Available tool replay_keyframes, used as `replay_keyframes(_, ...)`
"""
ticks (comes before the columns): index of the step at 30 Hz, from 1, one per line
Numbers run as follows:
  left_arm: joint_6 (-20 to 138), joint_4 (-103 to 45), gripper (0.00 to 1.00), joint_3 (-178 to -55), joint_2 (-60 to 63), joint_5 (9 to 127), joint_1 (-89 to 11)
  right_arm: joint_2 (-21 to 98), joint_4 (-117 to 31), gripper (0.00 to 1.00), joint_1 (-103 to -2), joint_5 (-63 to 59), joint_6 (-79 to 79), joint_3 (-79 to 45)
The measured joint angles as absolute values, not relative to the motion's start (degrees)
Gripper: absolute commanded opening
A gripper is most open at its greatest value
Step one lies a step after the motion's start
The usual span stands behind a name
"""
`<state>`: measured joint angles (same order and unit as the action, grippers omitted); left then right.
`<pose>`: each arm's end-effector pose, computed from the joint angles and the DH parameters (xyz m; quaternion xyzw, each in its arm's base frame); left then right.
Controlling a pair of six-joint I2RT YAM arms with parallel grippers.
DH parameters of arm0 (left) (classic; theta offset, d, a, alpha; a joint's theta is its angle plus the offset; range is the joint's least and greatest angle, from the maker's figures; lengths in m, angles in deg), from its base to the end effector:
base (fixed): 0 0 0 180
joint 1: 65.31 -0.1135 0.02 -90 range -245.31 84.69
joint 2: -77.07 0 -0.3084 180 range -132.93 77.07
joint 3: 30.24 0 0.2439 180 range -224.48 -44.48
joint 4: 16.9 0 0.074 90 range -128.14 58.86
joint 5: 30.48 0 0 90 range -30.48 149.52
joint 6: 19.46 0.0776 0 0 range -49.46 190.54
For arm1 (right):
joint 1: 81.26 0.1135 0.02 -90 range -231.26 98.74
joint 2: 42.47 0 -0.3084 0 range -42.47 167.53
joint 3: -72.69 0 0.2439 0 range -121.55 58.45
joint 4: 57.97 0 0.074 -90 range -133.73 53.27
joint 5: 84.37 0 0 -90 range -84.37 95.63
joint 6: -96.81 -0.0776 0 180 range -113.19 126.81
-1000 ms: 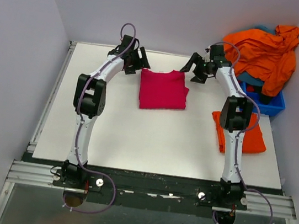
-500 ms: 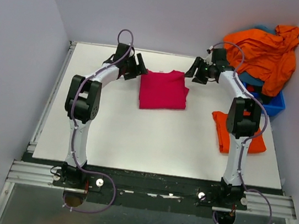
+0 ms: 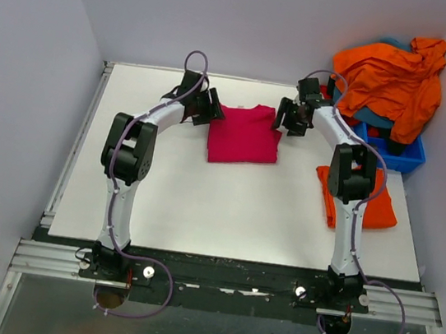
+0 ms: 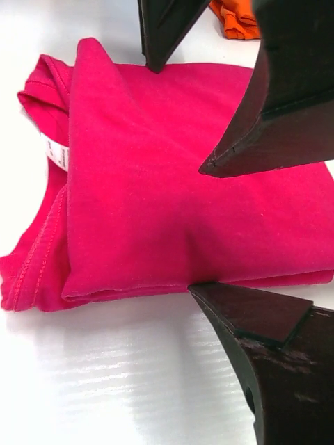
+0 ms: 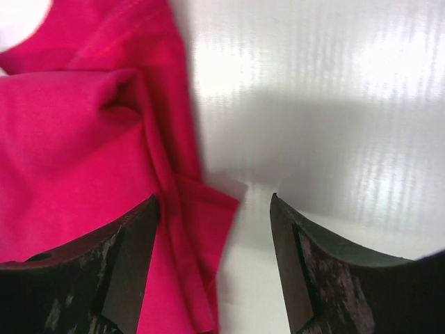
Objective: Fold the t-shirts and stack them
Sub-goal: Fold the long partially folded tshirt into a neat square
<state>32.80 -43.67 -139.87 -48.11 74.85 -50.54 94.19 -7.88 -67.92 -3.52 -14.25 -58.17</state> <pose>0.5195 -0.1582 0.2000 -0.1277 0.8991 -0.2866 0.3053 0.5531 0.1438 0.1758 0.0408 0.9524 0.1593 0.2567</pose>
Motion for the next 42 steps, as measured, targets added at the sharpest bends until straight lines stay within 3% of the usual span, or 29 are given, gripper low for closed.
replay_keyframes(10, 33.19, -44.53, 0.53, -140.27, -49.53, 74.15, -50.09, 94.63, -7.26, 0.56, -67.63, -6.19, -14.12, -57.27)
replay_keyframes(17, 33.19, -43.85, 0.34, -139.2, -49.84, 74.46, -50.02, 92.38, -11.88, 0.08, -67.46, -11.78, -15.65, -50.54)
replay_keyframes(20, 32.89, -40.44, 0.31, -134.91, -48.81, 74.63, -49.89, 90.04, -14.35, 0.01, -67.46, -13.53, -16.31, -45.73)
replay_keyframes(25, 31.36, -33.64, 0.2, -118.13, -38.85, 74.94, -49.36, 81.32, -19.64, 0.01, -67.3, -16.66, -17.75, -30.3)
replay_keyframes(37, 27.38, -26.78, 0.24, -89.84, -17.08, 73.25, -40.08, 56.56, -28.18, 0.03, -64.46, -18.43, -20.61, 6.04)
replay_keyframes(38, 26.99, -27.11, 0.29, -87.94, -14.94, 72.73, -39.0, 54.2, -28.42, 0.06, -64.37, -18.36, -20.61, 8.8)
replay_keyframes(39, 26.61, -27.22, 0.38, -86.43, -13.16, 72.34, -38.04, 51.81, -28.51, 0.17, -64.33, -18.38, -20.63, 11.47)
replay_keyframes(41, 25.48, -27.41, 0.69, -82.89, -9.1, 71.96, -36.47, 47.64, -28.29, 0.47, -64.31, -18.4, -20.79, 15.64)
replay_keyframes(42, 24.93, -27.63, 0.76, -81.6, -7.72, 71.77, -36.18, 45.5, -27.96, 0.55, -64.31, -18.3, -20.96, 17.45)
